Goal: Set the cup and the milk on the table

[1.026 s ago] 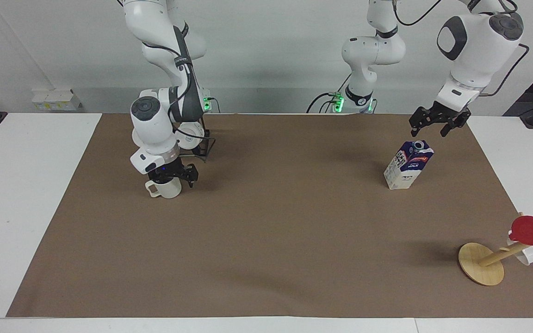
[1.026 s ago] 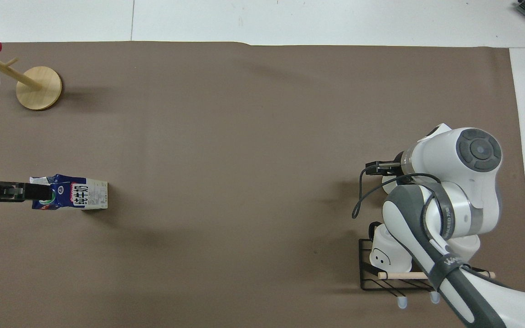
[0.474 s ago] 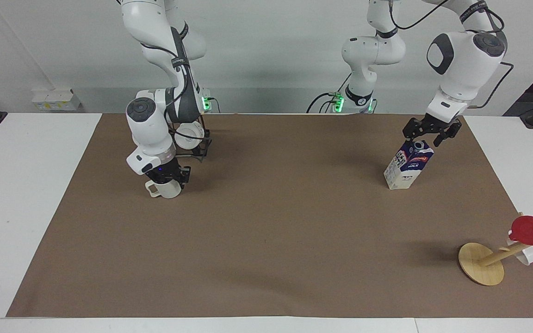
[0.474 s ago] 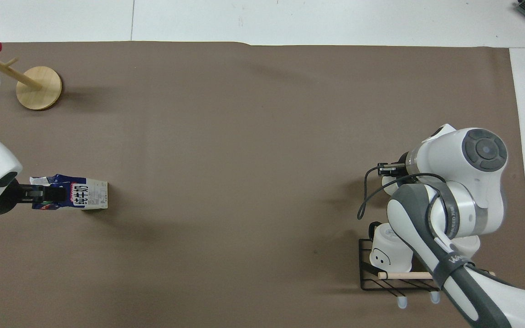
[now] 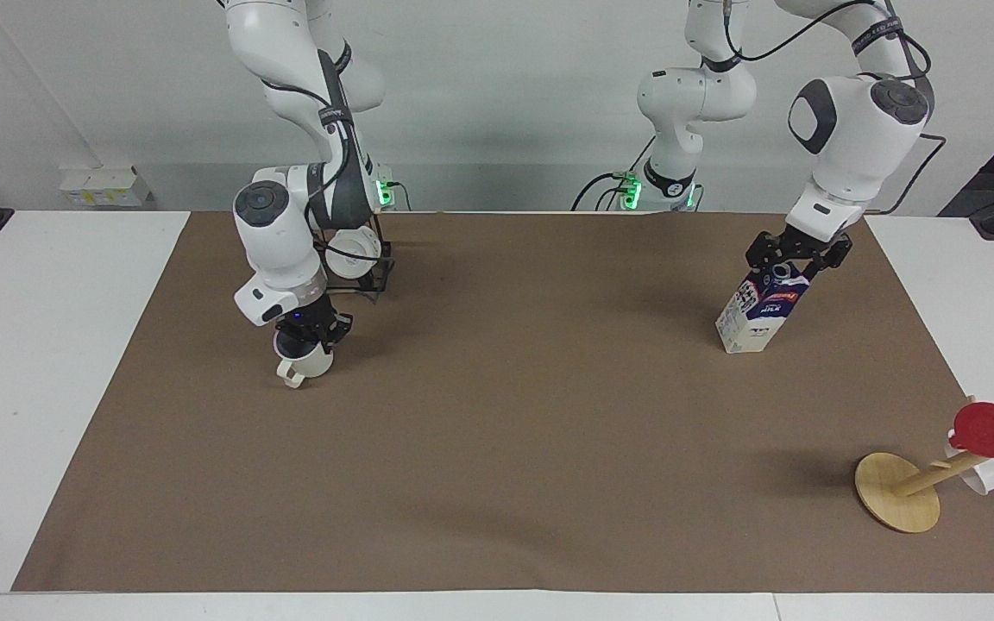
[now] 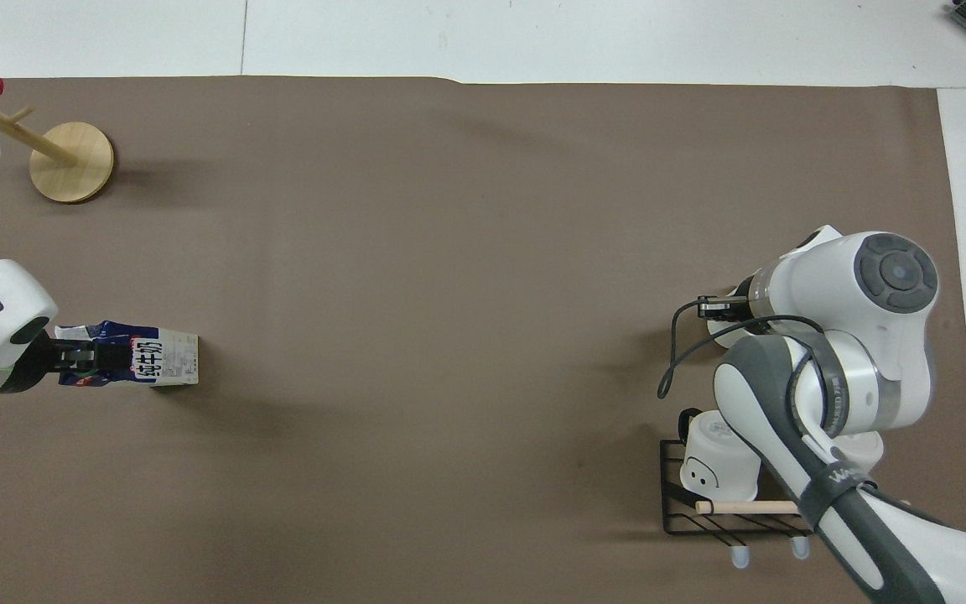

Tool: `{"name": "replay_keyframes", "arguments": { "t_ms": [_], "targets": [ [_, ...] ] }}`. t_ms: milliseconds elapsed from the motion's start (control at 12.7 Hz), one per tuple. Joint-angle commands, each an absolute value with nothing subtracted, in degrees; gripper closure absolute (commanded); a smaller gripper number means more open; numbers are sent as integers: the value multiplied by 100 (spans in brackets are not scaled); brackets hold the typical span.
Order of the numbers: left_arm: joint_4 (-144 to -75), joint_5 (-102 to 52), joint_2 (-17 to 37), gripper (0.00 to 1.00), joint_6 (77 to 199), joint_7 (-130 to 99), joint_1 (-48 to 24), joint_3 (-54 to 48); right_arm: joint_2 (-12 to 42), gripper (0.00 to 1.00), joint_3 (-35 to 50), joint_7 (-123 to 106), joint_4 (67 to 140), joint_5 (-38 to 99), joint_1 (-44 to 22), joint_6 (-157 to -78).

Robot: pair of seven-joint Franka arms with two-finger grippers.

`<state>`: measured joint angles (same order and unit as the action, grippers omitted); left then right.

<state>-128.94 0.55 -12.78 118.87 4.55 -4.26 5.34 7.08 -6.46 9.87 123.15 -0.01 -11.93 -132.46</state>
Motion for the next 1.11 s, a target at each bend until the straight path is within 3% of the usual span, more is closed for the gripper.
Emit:
{"name": "replay_keyframes", "arguments": {
  "t_ms": [0, 79, 237, 632, 1026],
  "targets": [
    [-13008, 158, -1336, 35, 12041, 483, -422, 519, 686, 100, -615, 1754, 11858, 123, -1213, -12877],
    [-13008, 158, -1336, 47, 12041, 475, -422, 519, 642, 100, -615, 2184, 11761, 123, -1300, -12867],
    [-13008, 158, -1336, 54, 12032, 475, -422, 519, 554, 100, -615, 2792, 11611, 88, -1511, -12867],
    [-12964, 149, -1327, 56, 11997, 431, -396, 519, 492, 100, -615, 4620, 11452, -562, -2494, -12902],
    [-12377, 141, -1310, 57, 11367, 378, -396, 519, 983, 100, -615, 6246, 10935, -1027, -3382, -12964]
  ]
}}
